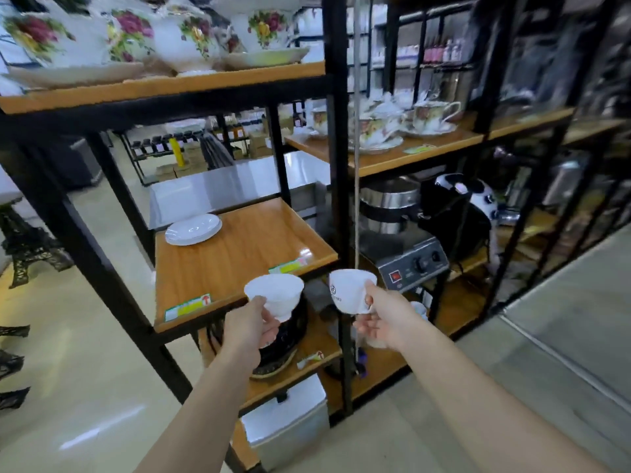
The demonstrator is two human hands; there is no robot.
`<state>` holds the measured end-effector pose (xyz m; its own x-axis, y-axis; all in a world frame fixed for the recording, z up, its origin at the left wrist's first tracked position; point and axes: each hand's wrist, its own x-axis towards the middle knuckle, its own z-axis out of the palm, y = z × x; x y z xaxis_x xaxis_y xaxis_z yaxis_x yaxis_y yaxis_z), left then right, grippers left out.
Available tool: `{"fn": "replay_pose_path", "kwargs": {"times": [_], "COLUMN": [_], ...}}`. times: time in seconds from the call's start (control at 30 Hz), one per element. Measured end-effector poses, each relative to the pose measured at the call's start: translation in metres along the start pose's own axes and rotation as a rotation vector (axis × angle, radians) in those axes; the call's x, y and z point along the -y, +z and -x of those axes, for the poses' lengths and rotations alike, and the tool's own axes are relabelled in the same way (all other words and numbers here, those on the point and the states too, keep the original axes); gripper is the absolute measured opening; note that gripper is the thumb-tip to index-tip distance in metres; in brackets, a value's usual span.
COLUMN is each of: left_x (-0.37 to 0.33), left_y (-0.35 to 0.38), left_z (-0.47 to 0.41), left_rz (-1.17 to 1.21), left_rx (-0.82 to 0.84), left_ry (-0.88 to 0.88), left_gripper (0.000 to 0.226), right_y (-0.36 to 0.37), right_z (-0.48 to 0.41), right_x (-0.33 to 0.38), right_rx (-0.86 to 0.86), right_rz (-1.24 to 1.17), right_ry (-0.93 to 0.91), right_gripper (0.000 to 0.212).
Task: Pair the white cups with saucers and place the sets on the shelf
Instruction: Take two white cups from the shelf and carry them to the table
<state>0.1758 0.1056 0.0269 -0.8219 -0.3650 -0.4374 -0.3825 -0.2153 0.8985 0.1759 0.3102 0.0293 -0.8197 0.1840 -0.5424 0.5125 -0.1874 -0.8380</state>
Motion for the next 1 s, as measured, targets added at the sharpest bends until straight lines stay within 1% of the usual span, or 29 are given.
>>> {"fn": "replay_pose_path", "kwargs": {"times": [0.1, 0.23, 0.33, 0.43, 0.5, 0.53, 0.6, 0.67, 0.7, 0.73, 0.8, 0.9, 1.0], "left_x": [0.014, 0.038, 0.055, 0.078, 0.098, 0.109, 0.128, 0.149, 0.159, 0.168, 0.186, 0.212, 0.234], "left_y": [0.048, 0.121, 0.18, 0.241, 0.28, 0.298, 0.333, 0.367, 0.383, 0.398, 0.423, 0.456, 0.484], "left_z": [0.026, 0.075, 0.121, 0.176, 0.212, 0.23, 0.266, 0.3, 0.317, 0.334, 0.368, 0.403, 0.424], "left_rz": [-0.052, -0.063, -0.076, -0.143, -0.126, -0.137, -0.153, -0.16, -0.165, -0.167, -0.165, -0.221, -0.265], "left_rx": [0.098, 0.292, 0.412, 0.563, 0.67, 0.722, 0.825, 0.917, 0.96, 0.998, 1.045, 1.1, 1.124], "left_ry": [-0.057, -0.076, -0.116, -0.085, -0.073, -0.065, -0.063, -0.11, -0.134, -0.154, -0.195, -0.222, -0.229], "left_gripper": [0.028, 0.019, 0.012, 0.014, 0.022, 0.025, 0.021, 0.024, 0.026, 0.034, 0.042, 0.037, 0.043], "right_y": [-0.064, -0.159, -0.232, -0.302, -0.349, -0.372, -0.417, -0.461, -0.482, -0.502, -0.539, -0.587, -0.625], "right_z": [0.013, 0.04, 0.068, 0.104, 0.125, 0.136, 0.155, 0.173, 0.18, 0.187, 0.197, 0.207, 0.212], "right_x": [-0.007, -0.013, -0.023, -0.036, -0.044, -0.048, -0.057, -0.068, -0.072, -0.077, -0.088, -0.103, -0.115], "right_rx": [-0.122, -0.276, -0.386, -0.512, -0.602, -0.642, -0.707, -0.775, -0.807, -0.833, -0.886, -0.968, -0.999], "right_rz": [-0.015, -0.094, -0.202, -0.275, -0.312, -0.325, -0.346, -0.361, -0.368, -0.374, -0.384, -0.385, -0.423], "right_ry": [-0.043, -0.114, -0.199, -0.253, -0.277, -0.274, -0.252, -0.233, -0.226, -0.218, -0.191, -0.173, -0.134], "right_gripper": [0.035, 0.038, 0.035, 0.03, 0.028, 0.029, 0.032, 0.033, 0.033, 0.032, 0.029, 0.029, 0.027]}}
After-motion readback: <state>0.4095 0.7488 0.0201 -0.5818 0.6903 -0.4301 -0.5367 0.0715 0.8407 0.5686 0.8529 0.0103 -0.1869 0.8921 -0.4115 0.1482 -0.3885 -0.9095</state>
